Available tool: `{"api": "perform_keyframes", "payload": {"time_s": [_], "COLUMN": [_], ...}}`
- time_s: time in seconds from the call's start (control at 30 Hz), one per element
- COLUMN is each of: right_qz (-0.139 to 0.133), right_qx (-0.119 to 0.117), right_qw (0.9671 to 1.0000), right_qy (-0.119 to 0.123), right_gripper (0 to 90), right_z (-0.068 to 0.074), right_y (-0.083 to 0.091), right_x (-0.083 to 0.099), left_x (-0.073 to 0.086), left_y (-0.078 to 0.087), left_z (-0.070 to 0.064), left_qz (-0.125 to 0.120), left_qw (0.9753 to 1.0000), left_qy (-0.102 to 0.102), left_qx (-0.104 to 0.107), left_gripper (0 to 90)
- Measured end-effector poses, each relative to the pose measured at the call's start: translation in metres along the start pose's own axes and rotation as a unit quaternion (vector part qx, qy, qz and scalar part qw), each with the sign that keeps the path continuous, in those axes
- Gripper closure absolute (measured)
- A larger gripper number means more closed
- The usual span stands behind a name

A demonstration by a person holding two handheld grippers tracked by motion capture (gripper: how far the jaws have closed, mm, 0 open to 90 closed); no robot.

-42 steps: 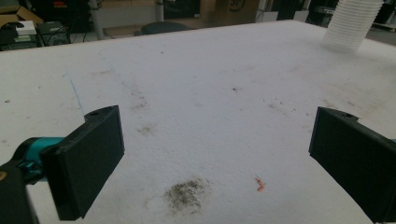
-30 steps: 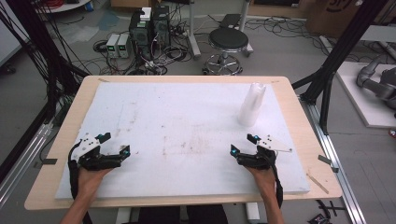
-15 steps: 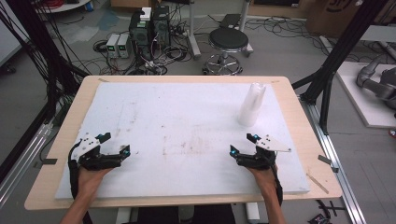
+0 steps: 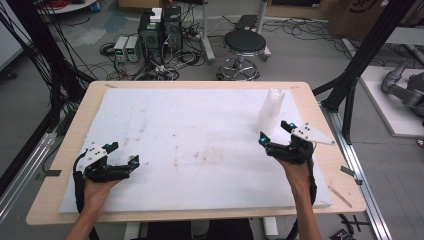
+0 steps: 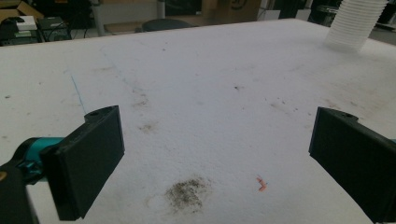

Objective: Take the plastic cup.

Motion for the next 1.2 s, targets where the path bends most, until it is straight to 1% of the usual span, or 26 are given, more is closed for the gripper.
{"api": "perform_keyframes", "payload": {"time_s": [0.03, 0.07, 0.1, 0.17, 0.2, 0.33, 0.37, 0.43, 0.47, 0.53, 0.6, 0.63, 0.73, 0.77, 0.8, 0.87, 0.9, 0.93, 0.97, 1.0, 1.03, 1.07, 1.1, 1.13, 1.17, 1.2], "right_qz": [0.003, 0.003, 0.008, 0.011, 0.011, 0.023, 0.030, 0.036, 0.036, 0.053, 0.063, 0.063, 0.080, 0.097, 0.097, 0.109, 0.123, 0.129, 0.129, 0.134, 0.147, 0.153, 0.153, 0.162, 0.177, 0.177], "right_qx": [0.003, 0.003, 0.008, 0.016, 0.016, 0.029, 0.034, 0.041, 0.041, 0.048, 0.050, 0.050, 0.053, 0.056, 0.056, 0.060, 0.069, 0.073, 0.073, 0.077, 0.085, 0.090, 0.090, 0.093, 0.100, 0.100], "right_qw": [1.0000, 1.0000, 0.9999, 0.9997, 0.9997, 0.9988, 0.9982, 0.9973, 0.9973, 0.9963, 0.9958, 0.9958, 0.9946, 0.9931, 0.9931, 0.9917, 0.9895, 0.9885, 0.9885, 0.9874, 0.9848, 0.9835, 0.9835, 0.9817, 0.9781, 0.9781], "right_qy": [0.001, 0.001, -0.008, -0.013, -0.013, -0.034, -0.040, -0.049, -0.049, -0.048, -0.044, -0.044, -0.038, -0.032, -0.032, -0.032, -0.032, -0.031, -0.031, -0.032, -0.038, -0.037, -0.037, -0.037, -0.043, -0.043], "right_gripper": [15.2, 15.2, 15.3, 15.2, 15.2, 15.3, 15.3, 15.3, 15.3, 15.3, 15.3, 15.3, 15.3, 15.3, 15.3, 15.3, 15.3, 15.4, 15.4, 15.4, 15.4, 15.4, 15.4, 15.4, 15.4, 15.4], "right_z": [-0.002, -0.002, -0.007, -0.012, -0.012, -0.022, -0.027, -0.032, -0.032, -0.037, -0.040, -0.040, -0.043, -0.046, -0.046, -0.049, -0.054, -0.056, -0.056, -0.058, -0.062, -0.064, -0.064, -0.067, -0.070, -0.070], "right_y": [-0.002, -0.002, -0.005, -0.009, -0.009, -0.017, -0.023, -0.029, -0.029, -0.040, -0.047, -0.047, -0.058, -0.066, -0.066, -0.073, -0.080, -0.083, -0.083, -0.086, -0.092, -0.095, -0.095, -0.098, -0.104, -0.104], "right_x": [-0.006, -0.006, -0.018, -0.029, -0.029, -0.046, -0.054, -0.061, -0.061, -0.071, -0.076, -0.076, -0.083, -0.088, -0.088, -0.093, -0.097, -0.098, -0.098, -0.099, -0.098, -0.097, -0.097, -0.095, -0.091, -0.091], "left_x": [0.000, 0.000, 0.000, 0.000, 0.000, 0.000, 0.000, 0.000, 0.000, 0.000, 0.000, 0.000, 0.000, 0.000, 0.000, 0.000, 0.000, 0.000, 0.000, 0.000, 0.000, 0.000, 0.000, 0.000, 0.000, 0.000], "left_y": [0.000, 0.000, 0.000, 0.000, 0.000, 0.000, 0.000, 0.000, 0.000, 0.000, 0.000, -0.001, -0.001, -0.001, -0.001, -0.001, -0.001, -0.001, -0.001, -0.001, -0.001, -0.001, -0.001, -0.001, -0.002, -0.002], "left_z": [0.000, 0.000, 0.000, 0.001, 0.001, 0.001, 0.001, 0.001, 0.001, 0.001, 0.001, 0.001, 0.001, 0.001, 0.001, 0.001, 0.001, 0.001, 0.001, 0.001, 0.001, 0.001, 0.001, 0.001, 0.001, 0.001], "left_qz": [0.000, 0.000, 0.001, 0.000, 0.000, 0.001, 0.001, 0.001, 0.002, 0.001, 0.002, 0.002, 0.004, 0.005, 0.005, 0.005, 0.006, 0.006, 0.006, 0.006, 0.006, 0.006, 0.006, 0.007, 0.007, 0.008], "left_qw": [1.0000, 1.0000, 1.0000, 1.0000, 1.0000, 1.0000, 1.0000, 1.0000, 1.0000, 1.0000, 1.0000, 1.0000, 1.0000, 1.0000, 1.0000, 1.0000, 1.0000, 1.0000, 1.0000, 1.0000, 1.0000, 1.0000, 1.0000, 1.0000, 1.0000, 1.0000], "left_qy": [0.000, 0.000, 0.000, 0.004, 0.005, 0.006, 0.006, 0.006, 0.006, 0.006, 0.006, 0.005, 0.003, 0.002, 0.003, 0.004, 0.004, 0.003, 0.003, 0.003, 0.003, 0.003, 0.003, 0.003, 0.004, 0.004], "left_qx": [0.000, 0.000, 0.001, 0.001, 0.001, 0.001, 0.001, 0.001, 0.001, 0.001, 0.001, 0.000, 0.001, 0.002, 0.002, 0.001, 0.001, 0.001, 0.000, 0.001, 0.000, 0.000, 0.000, 0.002, 0.001, 0.001], "left_gripper": [3.2, 3.2, 3.2, 3.2, 3.2, 3.2, 3.2, 3.2, 3.2, 3.2, 3.2, 3.2, 3.2, 3.2, 3.2, 3.2, 3.2, 3.2, 3.2, 3.2, 3.2, 3.2, 3.2, 3.2, 3.2, 3.2]}}
Point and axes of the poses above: each handheld gripper's, and its own axes: y roughly backward along the jaws, x roughly out of its underside, z roughly to its left, the point moved 1 cm from there along -y, roughly forward along the jaws, and after that the axes turned 15 degrees about -z, right-handed, at the moved point
